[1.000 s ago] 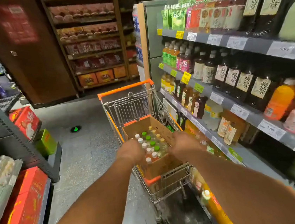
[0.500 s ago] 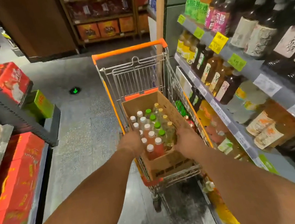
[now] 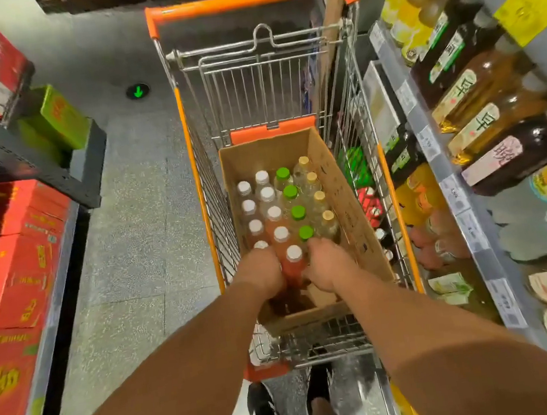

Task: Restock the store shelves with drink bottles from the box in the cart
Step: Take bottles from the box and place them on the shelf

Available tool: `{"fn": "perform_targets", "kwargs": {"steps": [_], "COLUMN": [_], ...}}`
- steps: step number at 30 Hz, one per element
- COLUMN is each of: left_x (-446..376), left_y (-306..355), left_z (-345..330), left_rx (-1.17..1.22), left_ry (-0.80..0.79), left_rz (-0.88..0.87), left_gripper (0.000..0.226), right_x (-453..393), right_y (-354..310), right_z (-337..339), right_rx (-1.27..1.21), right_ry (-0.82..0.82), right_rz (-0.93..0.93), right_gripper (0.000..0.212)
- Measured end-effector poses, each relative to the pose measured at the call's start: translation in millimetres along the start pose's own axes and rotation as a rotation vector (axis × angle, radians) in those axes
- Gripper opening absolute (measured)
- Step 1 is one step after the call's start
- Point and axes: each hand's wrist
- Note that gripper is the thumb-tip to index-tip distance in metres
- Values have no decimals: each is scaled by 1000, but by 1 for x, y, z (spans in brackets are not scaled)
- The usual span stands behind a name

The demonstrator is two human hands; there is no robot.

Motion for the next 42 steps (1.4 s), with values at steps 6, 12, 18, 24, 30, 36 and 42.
{"fn": "perform_targets", "kwargs": {"steps": [6, 12, 18, 24, 30, 36, 42], "left_x": [-44, -78, -101, -111, -107, -85, -41], "left_y": [10, 7, 2, 2, 9, 19, 23], "left_z": [-30, -61, -89, -95, -78, -16, 64], "left_rx": [34, 67, 24, -21, 15, 94, 384], "left_ry": [-75, -156, -126, -68, -88, -69, 85], "left_rz": [115, 194, 229, 238, 210, 122, -94], "left_gripper": [24, 28, 32, 34, 35, 25, 29], "right_x": [-51, -91, -119, -132, -128, -94, -32], "right_y": [11, 25, 24, 31, 34, 27, 8], "right_z": [-21, -42, -67, -81, -63, -7, 75], "right_rx": [110, 153, 91, 71, 132, 40, -204], "right_ry": [-115, -195, -252, -182, -182, -109, 114], "right_rz": [21, 68, 59, 44, 50, -5, -77], "right_gripper": [44, 49, 39, 27, 35, 32, 30]}}
Point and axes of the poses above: each hand's wrist, its own x-axis away from the middle knuckle, its own z-axis out of the back of the hand, y = z × x, and after that the axes turned 1 degree about -y, right-handed
